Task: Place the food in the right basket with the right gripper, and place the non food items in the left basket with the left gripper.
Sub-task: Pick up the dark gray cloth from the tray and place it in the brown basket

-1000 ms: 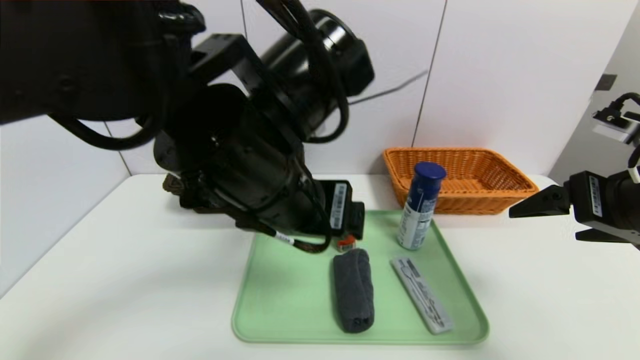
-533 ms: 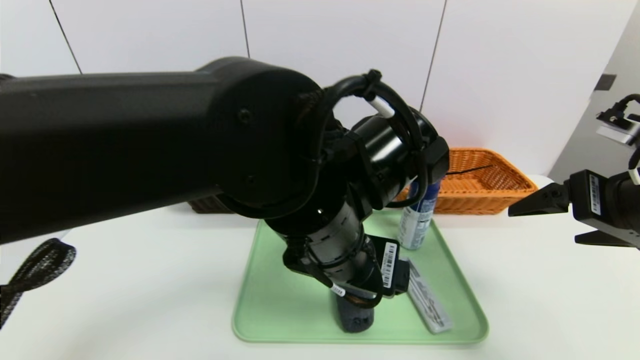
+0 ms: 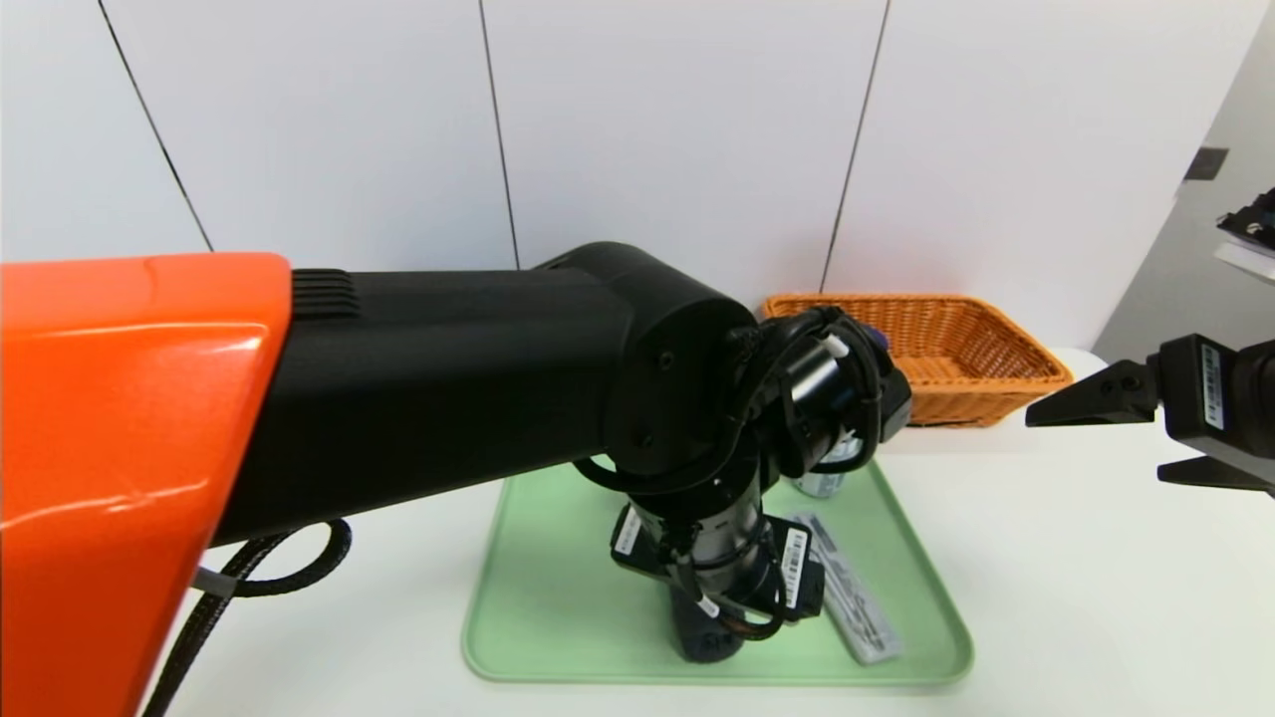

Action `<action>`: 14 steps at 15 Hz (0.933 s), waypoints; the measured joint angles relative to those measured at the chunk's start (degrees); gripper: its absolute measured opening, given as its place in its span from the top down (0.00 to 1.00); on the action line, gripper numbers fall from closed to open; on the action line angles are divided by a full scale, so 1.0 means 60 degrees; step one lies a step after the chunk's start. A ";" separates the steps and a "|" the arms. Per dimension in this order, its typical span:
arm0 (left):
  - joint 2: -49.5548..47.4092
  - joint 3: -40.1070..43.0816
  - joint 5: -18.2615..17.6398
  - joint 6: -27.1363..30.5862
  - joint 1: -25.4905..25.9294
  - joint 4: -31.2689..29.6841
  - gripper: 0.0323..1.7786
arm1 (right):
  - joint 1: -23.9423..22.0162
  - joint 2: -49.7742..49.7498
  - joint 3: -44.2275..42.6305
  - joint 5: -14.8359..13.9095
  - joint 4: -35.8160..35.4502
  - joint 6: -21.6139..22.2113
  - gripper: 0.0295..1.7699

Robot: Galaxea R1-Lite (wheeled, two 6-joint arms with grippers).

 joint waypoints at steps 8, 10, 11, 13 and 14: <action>0.0841 0.0004 0.0441 -0.0579 0.0410 -0.0628 0.05 | 0.0116 -0.0522 0.0516 0.0022 -0.0002 -0.0061 0.03; 0.0959 0.0004 0.0492 -0.0579 0.0510 -0.0681 0.05 | 0.0120 -0.0565 0.0569 0.0035 -0.0006 -0.0069 0.03; 0.1002 0.0004 0.0500 -0.0579 0.0516 -0.0693 0.05 | 0.0120 -0.0577 0.0585 0.0030 -0.0006 -0.0075 0.03; 0.1067 0.0004 0.0504 -0.0567 0.0528 -0.0729 0.05 | 0.0116 -0.0591 0.0597 0.0030 -0.0020 -0.0093 0.03; 0.1083 0.0004 0.0504 -0.0575 0.0538 -0.0827 0.05 | 0.0124 -0.0591 0.0597 0.0035 -0.0024 -0.0098 0.03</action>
